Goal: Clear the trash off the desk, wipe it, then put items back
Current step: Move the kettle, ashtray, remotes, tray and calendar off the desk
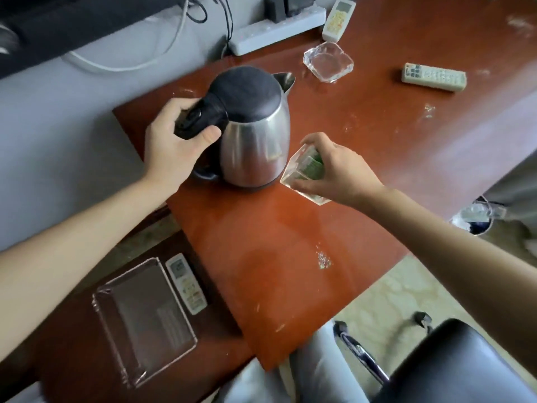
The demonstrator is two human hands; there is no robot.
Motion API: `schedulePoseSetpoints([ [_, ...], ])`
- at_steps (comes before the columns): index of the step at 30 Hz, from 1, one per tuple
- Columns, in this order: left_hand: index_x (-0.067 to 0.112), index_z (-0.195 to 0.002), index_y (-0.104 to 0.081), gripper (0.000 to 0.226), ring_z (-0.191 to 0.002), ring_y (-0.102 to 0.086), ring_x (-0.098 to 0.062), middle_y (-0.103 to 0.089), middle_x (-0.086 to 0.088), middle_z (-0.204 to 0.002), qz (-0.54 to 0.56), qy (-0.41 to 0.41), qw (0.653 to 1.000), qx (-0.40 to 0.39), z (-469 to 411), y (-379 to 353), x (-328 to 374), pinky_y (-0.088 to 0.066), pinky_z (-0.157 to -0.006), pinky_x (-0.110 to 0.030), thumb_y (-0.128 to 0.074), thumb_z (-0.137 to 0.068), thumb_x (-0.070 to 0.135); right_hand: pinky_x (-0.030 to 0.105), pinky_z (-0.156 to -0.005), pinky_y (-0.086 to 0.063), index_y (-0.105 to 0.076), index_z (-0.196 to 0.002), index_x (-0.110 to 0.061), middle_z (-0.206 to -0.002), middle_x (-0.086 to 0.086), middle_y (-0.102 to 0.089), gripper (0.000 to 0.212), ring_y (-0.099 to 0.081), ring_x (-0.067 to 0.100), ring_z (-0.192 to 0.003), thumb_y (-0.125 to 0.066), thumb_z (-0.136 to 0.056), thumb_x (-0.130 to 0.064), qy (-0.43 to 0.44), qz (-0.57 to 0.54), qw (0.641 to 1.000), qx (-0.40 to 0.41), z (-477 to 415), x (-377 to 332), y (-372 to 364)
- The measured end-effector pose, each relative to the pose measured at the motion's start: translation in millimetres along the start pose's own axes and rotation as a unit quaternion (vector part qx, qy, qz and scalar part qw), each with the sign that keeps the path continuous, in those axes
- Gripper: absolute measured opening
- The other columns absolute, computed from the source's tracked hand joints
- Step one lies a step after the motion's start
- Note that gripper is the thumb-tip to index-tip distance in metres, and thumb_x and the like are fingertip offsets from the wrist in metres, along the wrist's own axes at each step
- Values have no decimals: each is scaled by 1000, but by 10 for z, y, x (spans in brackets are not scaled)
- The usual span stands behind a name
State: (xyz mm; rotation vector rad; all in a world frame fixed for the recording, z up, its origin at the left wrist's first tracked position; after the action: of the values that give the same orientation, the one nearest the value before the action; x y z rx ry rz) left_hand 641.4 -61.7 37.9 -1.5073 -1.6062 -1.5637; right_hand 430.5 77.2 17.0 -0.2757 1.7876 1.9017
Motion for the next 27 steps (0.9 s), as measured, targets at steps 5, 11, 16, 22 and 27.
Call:
schedulePoseSetpoints([
  [5, 48, -93, -54, 32, -79, -61, -20, -61, 16, -88, 15, -3, 1000, -6, 284, 79, 68, -53, -72, -53, -71, -69, 36, 36, -74, -49, -41, -121, -22, -108, -1, -62, 66, -59, 26, -90, -68, -72, -56, 2, 2, 1000, 10, 356, -230, -80],
  [11, 45, -95, -56, 32, -85, -62, -17, -62, 16, -90, 27, 15, 999, 19, 705, 272, 86, -53, -74, -54, -72, -68, 38, 35, -73, -47, -44, -119, -19, -103, 0, -62, 64, -58, 26, -89, -71, -70, -51, 27, -15, 1000, 5, 617, -411, -238],
  [16, 52, -91, -57, 31, -82, -61, -15, -63, 18, -87, 24, 23, 999, 30, 1037, 531, 43, -53, -74, -52, -72, -68, 38, 36, -73, -49, -44, -121, -19, -102, -2, -61, 66, -58, 24, -88, -71, -70, -51, 54, -14, 998, -16, 841, -621, -415],
  [22, 55, -92, -58, 33, -81, -60, -13, -64, 18, -86, 30, 28, 999, 30, 1343, 1010, -134, -53, -73, -52, -72, -69, 35, 36, -73, -51, -41, -123, -21, -95, -10, -51, 65, -57, 21, -86, -69, -72, -52, 60, -4, 998, -33, 1059, -1092, -694],
  [27, 51, -95, -58, 30, -80, -59, -12, -63, 19, -88, 45, 7, 999, 19, 1568, 1520, -367, -54, -72, -44, -73, -71, 40, 33, -67, -48, -42, -122, -19, -91, -5, -53, 70, -56, 22, -79, -61, -68, -60, 43, -10, 999, -3, 1240, -1602, -966],
])
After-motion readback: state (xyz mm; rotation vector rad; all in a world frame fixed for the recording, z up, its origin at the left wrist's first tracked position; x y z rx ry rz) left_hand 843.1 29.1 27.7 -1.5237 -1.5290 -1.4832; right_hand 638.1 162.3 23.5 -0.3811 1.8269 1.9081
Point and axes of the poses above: each hand's wrist, its own z-axis away from the middle knuckle, its own y-axis out of the back of the hand, x = y × z, the point moved 9 cm from there along -z, towards the middle knuckle
